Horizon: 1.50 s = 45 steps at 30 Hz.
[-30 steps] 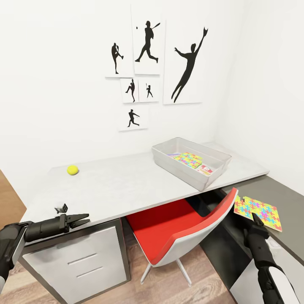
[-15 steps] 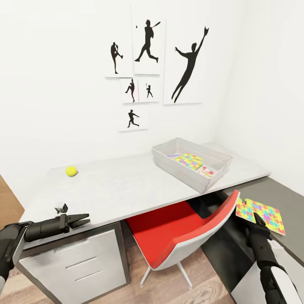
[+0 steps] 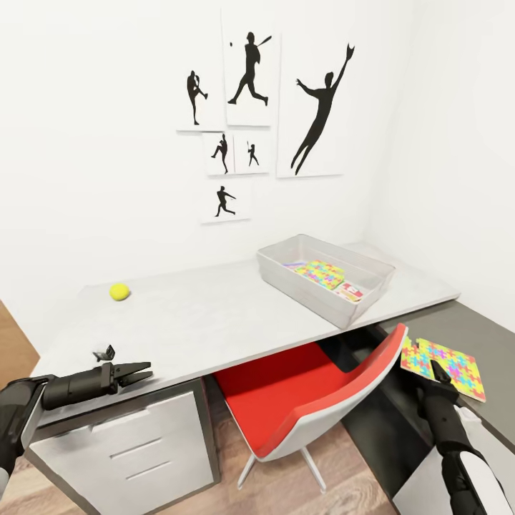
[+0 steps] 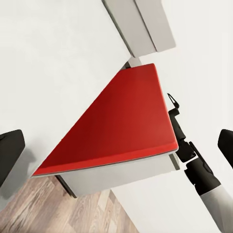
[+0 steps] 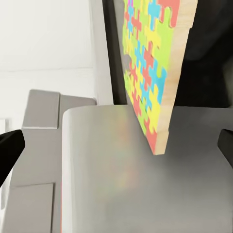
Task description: Put all the toys in the child's room - the three board games (two on the bed and one on the table), the two jigsaw puzzles on the table, and the tennis ball on the table - inside the toy box on the table in the child's room.
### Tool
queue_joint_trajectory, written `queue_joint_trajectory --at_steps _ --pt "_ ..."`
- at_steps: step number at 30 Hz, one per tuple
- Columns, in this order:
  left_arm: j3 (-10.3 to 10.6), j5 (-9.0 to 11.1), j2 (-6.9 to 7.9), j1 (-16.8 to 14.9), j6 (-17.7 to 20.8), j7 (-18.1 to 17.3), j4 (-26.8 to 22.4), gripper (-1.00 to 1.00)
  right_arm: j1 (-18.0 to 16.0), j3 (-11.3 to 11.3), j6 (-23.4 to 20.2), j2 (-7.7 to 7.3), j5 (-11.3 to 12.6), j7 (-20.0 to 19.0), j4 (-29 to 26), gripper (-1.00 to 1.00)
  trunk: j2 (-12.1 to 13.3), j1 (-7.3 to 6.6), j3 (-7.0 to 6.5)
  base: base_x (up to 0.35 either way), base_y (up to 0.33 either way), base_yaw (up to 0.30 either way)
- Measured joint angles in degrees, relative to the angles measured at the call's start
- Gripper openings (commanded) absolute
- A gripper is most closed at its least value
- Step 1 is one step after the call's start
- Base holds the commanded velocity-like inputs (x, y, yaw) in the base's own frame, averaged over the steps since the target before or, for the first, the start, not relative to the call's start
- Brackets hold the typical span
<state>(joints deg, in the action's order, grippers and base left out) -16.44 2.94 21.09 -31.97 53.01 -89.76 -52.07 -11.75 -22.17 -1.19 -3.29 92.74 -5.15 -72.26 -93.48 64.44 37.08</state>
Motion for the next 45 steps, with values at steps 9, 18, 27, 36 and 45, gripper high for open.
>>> queue_joint_trajectory --at_steps 9,18,27,36,45 --pt "0.0 0.01 0.0 0.0 0.0 0.01 0.0 1.0 0.0 -0.05 -0.01 -0.04 0.0 0.01 -0.01 1.0 0.0 -0.01 0.0 0.113 -0.097 0.0" --pt "0.0 0.0 0.0 0.0 0.0 0.0 -0.01 1.0 0.0 -0.1 -0.01 -0.05 0.0 0.0 0.0 1.0 0.0 0.0 0.0 0.018 -0.016 0.0" --pt "0.0 0.0 0.0 0.0 0.0 0.0 -0.04 1.0 0.0 -0.1 -0.01 -0.05 0.0 0.0 0.01 1.0 0.0 0.0 0.0 0.035 -0.012 0.0" --pt "0.0 -0.01 0.0 0.0 0.0 0.0 -0.02 1.0 0.0 -0.11 -0.01 -0.05 -0.01 0.0 0.02 1.0 -0.39 0.22 0.17 0.002 -0.001 0.0" --pt "-0.06 0.28 0.0 -0.05 -0.06 -0.02 -0.06 1.0 0.0 -0.1 -0.01 -0.05 -0.04 0.0 0.07 1.0 -1.61 0.88 0.71 0.0 0.0 0.0"
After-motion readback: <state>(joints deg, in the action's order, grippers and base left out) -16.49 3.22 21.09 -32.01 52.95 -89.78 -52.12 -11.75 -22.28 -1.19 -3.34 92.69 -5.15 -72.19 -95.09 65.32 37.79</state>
